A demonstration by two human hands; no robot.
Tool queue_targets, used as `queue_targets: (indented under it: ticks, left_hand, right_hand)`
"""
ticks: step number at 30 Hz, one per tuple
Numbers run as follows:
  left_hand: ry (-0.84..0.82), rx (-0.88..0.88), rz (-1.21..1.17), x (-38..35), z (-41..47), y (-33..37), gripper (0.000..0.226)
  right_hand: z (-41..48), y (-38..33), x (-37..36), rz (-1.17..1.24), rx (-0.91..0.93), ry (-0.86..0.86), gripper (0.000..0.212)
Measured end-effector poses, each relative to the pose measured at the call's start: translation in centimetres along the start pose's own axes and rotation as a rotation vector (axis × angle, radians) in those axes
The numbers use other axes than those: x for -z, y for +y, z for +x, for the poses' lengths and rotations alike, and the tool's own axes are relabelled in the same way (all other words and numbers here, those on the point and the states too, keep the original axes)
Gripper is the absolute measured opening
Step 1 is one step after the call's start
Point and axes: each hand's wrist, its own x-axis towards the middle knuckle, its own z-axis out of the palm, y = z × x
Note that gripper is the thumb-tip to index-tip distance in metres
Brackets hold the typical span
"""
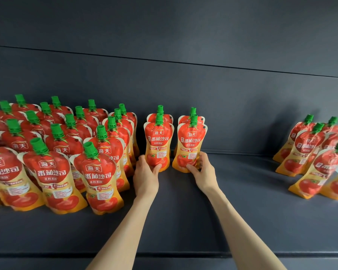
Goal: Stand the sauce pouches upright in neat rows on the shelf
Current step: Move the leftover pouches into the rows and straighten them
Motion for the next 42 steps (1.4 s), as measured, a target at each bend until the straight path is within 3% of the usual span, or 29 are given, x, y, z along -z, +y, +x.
queue_targets:
  ticks: [30, 40, 42]
  left_hand:
    - [-0.031, -0.008, 0.096, -0.6, 0.3, -0.3, 0.053]
    - [-0.072, 0.009, 0.055, 0.0, -0.7, -0.1, 0.070]
    - [-0.067, -0.020, 0.022, 0.7, -1.7, -0.1, 0.067]
  right_hand:
    - [-0.1, -0.2, -0.3, -0.088, -0.013, 0.027, 0.048]
    - [-0.7, 0.1, -0.1, -0.074, -0.044, 0.093, 0.060]
    - [-1.7, 0.2, 0.6, -0.112, -0.032, 0.112, 0.054]
